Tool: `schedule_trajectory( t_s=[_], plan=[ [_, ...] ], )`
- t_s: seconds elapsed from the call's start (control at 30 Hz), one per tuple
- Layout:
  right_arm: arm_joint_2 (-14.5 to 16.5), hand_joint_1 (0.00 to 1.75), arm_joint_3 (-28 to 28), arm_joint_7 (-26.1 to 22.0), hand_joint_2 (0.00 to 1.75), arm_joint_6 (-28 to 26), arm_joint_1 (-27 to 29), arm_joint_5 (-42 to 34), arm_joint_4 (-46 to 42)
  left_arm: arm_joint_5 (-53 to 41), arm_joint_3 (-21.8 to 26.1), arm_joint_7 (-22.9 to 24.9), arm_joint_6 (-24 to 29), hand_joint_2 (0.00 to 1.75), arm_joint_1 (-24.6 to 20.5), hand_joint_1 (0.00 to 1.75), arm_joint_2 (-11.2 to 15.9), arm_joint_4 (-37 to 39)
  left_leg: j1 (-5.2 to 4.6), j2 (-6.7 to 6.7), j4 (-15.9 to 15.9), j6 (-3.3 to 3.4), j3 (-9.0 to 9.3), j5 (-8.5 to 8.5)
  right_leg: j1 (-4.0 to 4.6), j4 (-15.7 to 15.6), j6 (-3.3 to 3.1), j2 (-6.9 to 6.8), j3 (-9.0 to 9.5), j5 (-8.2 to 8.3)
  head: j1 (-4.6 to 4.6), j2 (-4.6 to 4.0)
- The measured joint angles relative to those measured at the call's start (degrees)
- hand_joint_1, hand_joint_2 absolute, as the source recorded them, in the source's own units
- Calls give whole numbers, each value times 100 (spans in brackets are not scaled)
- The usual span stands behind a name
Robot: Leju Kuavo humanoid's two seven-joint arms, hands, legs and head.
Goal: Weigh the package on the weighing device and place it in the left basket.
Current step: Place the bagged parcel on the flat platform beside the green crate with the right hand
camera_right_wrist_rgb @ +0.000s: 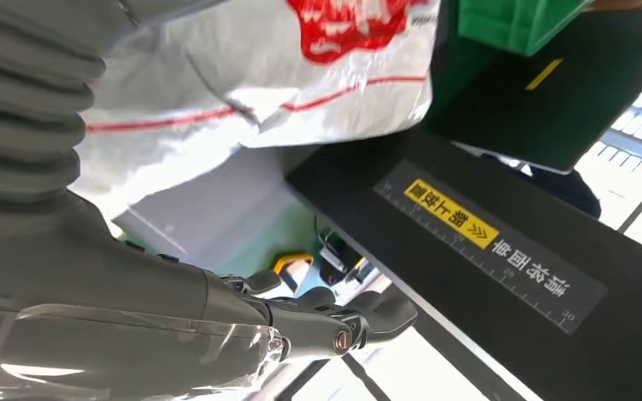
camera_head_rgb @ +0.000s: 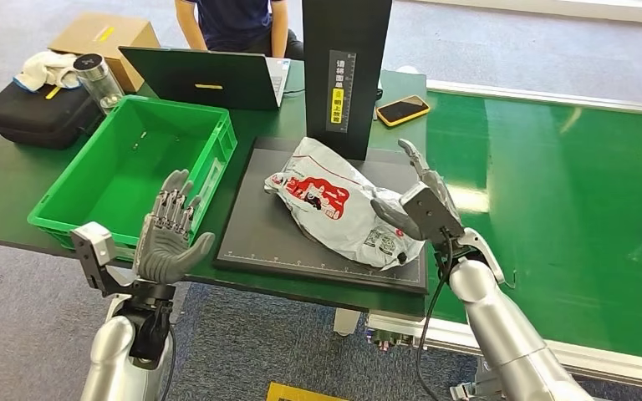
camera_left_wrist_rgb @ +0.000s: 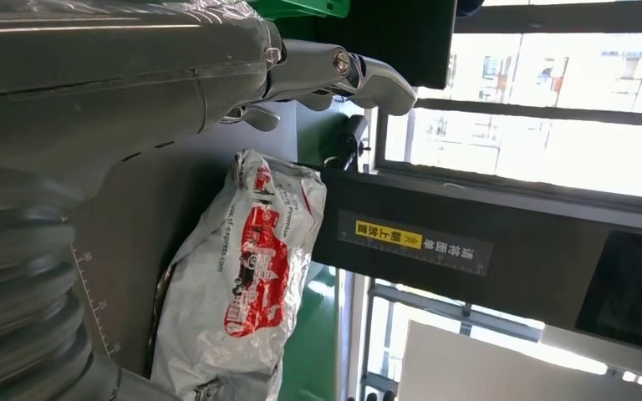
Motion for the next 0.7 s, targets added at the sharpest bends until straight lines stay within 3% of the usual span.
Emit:
schedule_trajectory(
  t_s=[0.27, 0.47, 0.6, 0.7],
  plan=[
    [1, 0, -263, 89, 175, 135, 323, -123, -545, -1, -33, -1, -3, 175, -16, 0, 0, 9, 0, 1, 0, 0, 1, 0, 0, 0, 0, 1, 0, 0, 0, 1],
    [171, 0, -561, 726, 175, 877, 550, -1166, -545, -173, -46, -59, 66, 175, -2, 0, 0, 13, 0, 1, -1, 0, 0, 0, 1, 0, 0, 0, -1, 0, -1, 0],
    [368, 0, -805, 878, 175, 578, 823, -1409, -547, -777, -132, -51, 284, 175, -28, 0, 0, 21, 0, 0, 0, 0, -2, 0, 1, 0, 0, -1, -6, -1, 0, 1],
    [485, 0, -918, 988, 175, 349, 1080, -1357, -683, -1722, -313, -103, 797, 175, -341, 0, 0, 212, 0, -2, 0, 0, -8, 1, 0, -1, 0, -2, -9, 1, 1, 1]
  ],
)
